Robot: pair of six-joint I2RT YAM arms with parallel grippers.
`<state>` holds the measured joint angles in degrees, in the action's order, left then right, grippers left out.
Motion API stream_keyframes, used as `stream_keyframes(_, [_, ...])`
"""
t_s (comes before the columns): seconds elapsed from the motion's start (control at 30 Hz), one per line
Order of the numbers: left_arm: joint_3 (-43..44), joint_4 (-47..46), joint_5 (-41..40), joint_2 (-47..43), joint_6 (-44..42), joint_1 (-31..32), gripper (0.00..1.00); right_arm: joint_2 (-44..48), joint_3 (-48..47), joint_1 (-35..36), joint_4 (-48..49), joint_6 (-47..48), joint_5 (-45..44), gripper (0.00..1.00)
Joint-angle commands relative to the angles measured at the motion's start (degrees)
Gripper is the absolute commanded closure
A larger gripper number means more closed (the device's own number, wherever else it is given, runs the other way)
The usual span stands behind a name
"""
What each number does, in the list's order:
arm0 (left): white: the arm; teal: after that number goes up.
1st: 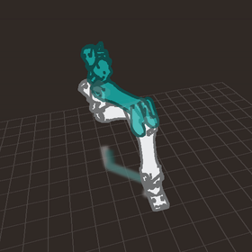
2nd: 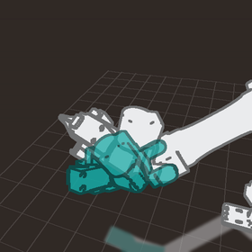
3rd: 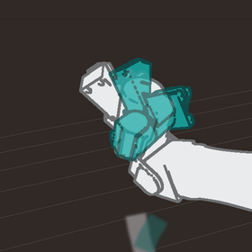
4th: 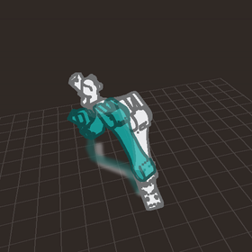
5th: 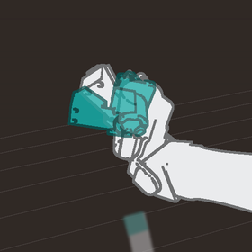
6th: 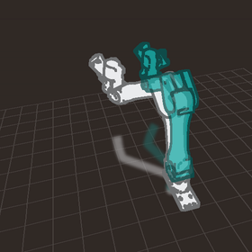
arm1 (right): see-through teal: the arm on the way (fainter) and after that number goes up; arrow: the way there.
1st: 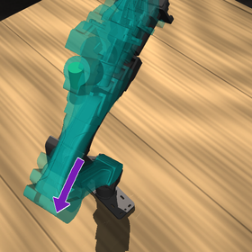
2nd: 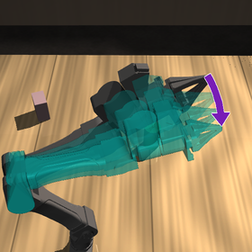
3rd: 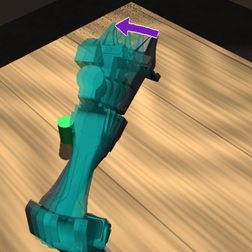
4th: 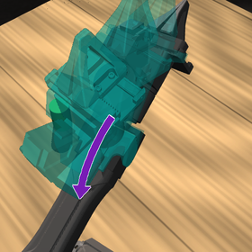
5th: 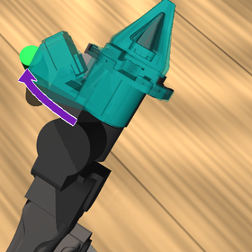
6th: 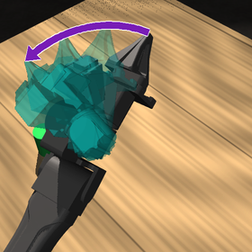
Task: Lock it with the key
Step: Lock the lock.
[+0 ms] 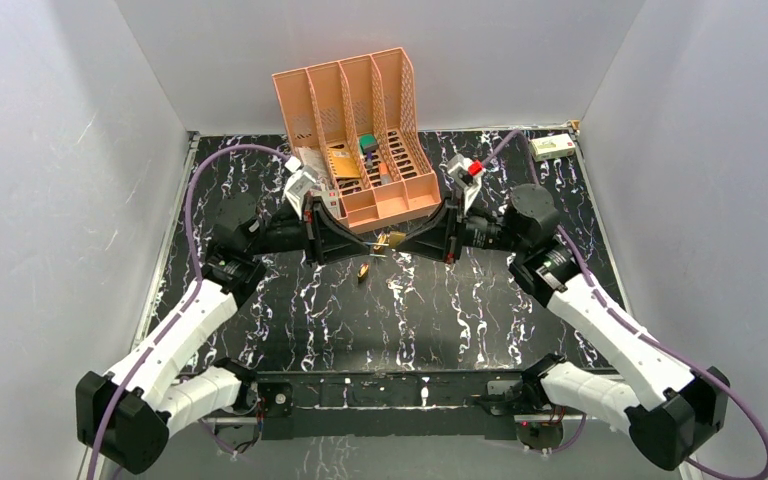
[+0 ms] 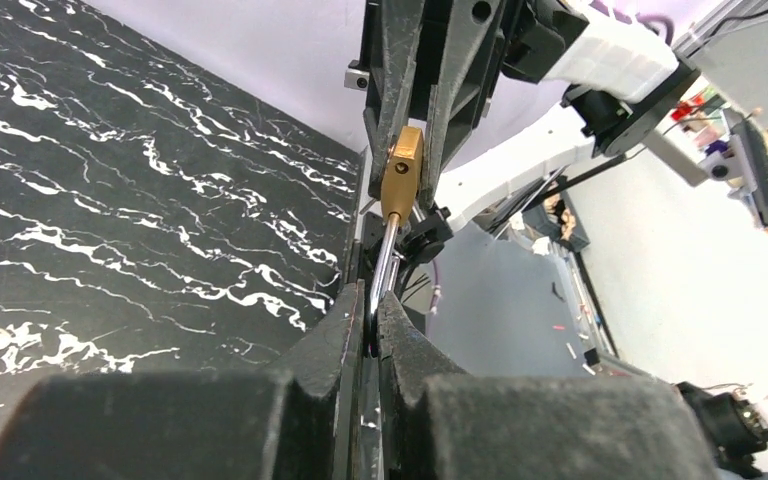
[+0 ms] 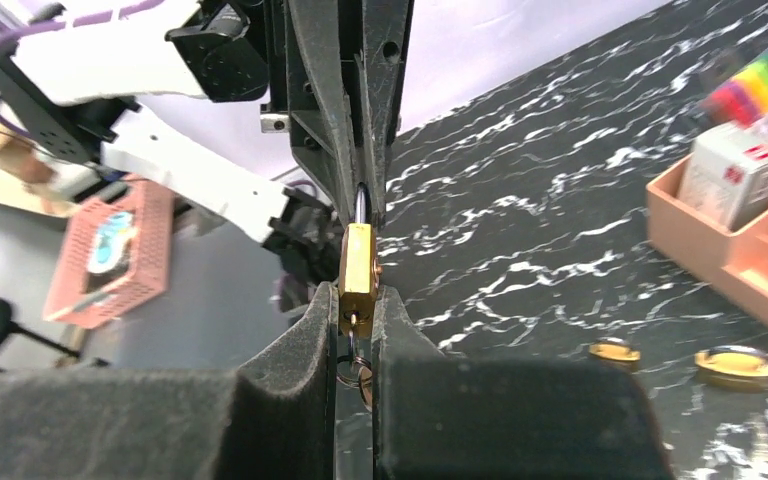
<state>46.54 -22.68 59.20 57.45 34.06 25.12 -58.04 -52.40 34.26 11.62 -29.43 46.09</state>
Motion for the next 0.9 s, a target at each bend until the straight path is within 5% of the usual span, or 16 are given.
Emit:
stream_keyframes(0.0, [1.46, -7.58, -1.02, 0.36, 7.63, 0.28, 1.00, 4.45, -1.68, 0.37, 2.14, 13.49, -7.55, 0.91])
stream_keyframes(0.23, [3.98, -10.03, 0.35, 2.44, 16.18, 0.28, 1.00, 9.26, 3.41, 0.35, 9.08, 24.75, -9.88, 0.85])
stream_keyframes(0.4, [4.61, -14.13, 1.31, 3.30, 23.28, 0.28, 1.00, 10.68, 5.53, 0.36, 12.16, 32.55, -7.63, 0.71])
stream_keyframes(0.67, [3.45, -12.01, -0.45, 2.67, 19.78, 0.28, 1.00, 9.63, 2.16, 0.34, 8.81, 39.83, -3.45, 0.32])
stream_keyframes(0.87, [1.19, -7.62, -7.15, -3.47, 7.83, 0.28, 1.00, 10.86, 1.03, 0.31, 10.80, 38.74, -5.63, 0.12])
